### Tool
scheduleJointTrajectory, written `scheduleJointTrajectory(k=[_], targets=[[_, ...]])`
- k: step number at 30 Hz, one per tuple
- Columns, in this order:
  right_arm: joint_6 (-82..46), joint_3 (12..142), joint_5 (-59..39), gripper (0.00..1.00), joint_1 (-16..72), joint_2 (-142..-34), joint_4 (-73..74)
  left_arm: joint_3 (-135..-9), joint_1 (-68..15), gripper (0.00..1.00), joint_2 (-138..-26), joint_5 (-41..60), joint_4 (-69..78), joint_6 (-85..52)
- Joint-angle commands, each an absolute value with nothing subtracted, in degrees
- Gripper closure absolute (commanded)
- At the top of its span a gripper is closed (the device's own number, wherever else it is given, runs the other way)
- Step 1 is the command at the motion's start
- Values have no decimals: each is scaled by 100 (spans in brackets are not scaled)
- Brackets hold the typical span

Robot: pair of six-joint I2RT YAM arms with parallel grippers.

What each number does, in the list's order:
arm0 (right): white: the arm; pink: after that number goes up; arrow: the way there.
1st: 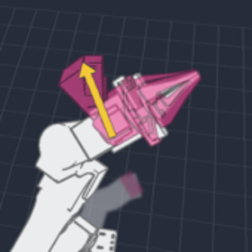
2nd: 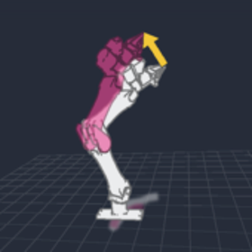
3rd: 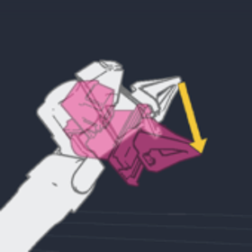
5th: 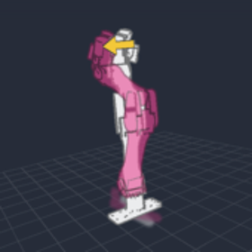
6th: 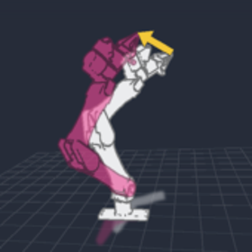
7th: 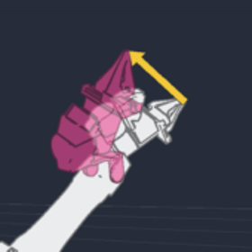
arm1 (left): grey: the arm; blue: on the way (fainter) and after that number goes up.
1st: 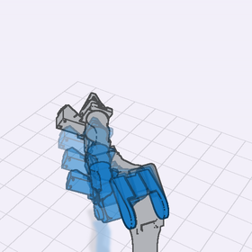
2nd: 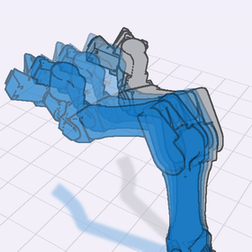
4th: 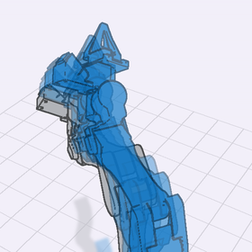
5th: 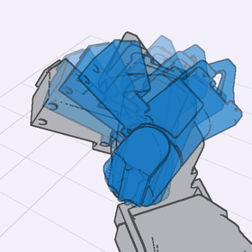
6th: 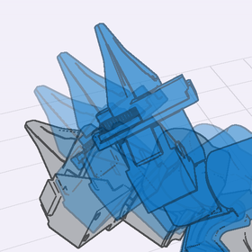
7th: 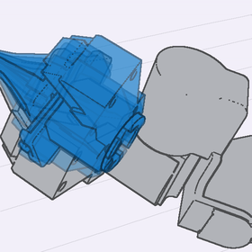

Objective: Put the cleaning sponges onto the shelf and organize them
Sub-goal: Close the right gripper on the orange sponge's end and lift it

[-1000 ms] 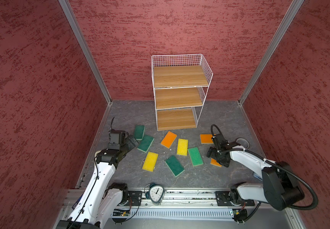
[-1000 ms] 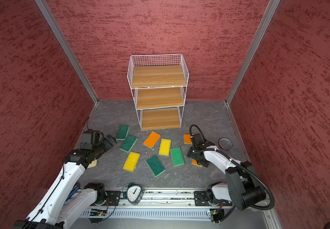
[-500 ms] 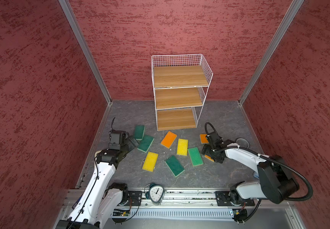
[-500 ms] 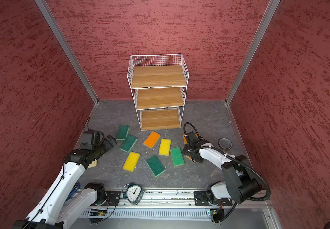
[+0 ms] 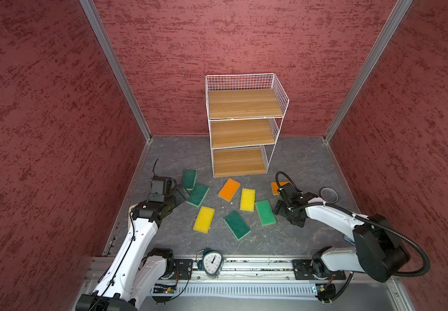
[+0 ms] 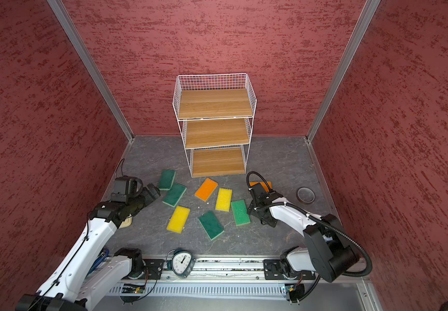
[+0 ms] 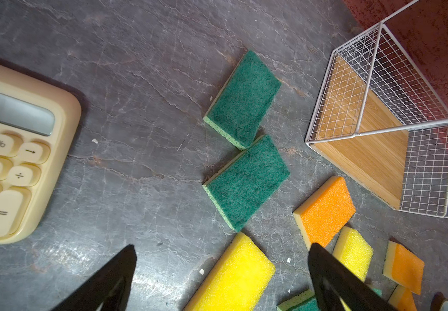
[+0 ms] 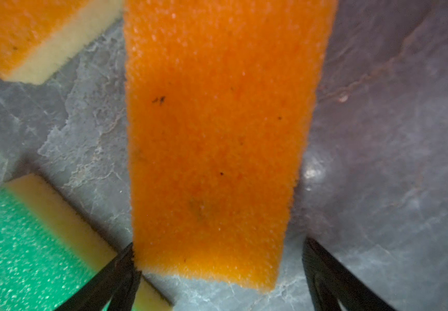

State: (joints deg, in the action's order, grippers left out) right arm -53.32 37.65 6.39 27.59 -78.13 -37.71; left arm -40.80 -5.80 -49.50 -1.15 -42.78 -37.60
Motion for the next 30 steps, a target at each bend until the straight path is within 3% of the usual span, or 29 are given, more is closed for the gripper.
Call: scheduleJointTrajectory(k=[1,22,30], targets=[[-5510,3835,965,6,2788,-7926,-3729,-4073,-598,0,-4984,-20,-4216,-3630],[-5471,4007,946,2,2786,-8525,-3448,-4100,-598,0,-5304,146,-4110,-3560],[-5855,3762,1037,6,2794,-7985,-3604,-4173,-616,0,-5410,277,-4119,-3566]])
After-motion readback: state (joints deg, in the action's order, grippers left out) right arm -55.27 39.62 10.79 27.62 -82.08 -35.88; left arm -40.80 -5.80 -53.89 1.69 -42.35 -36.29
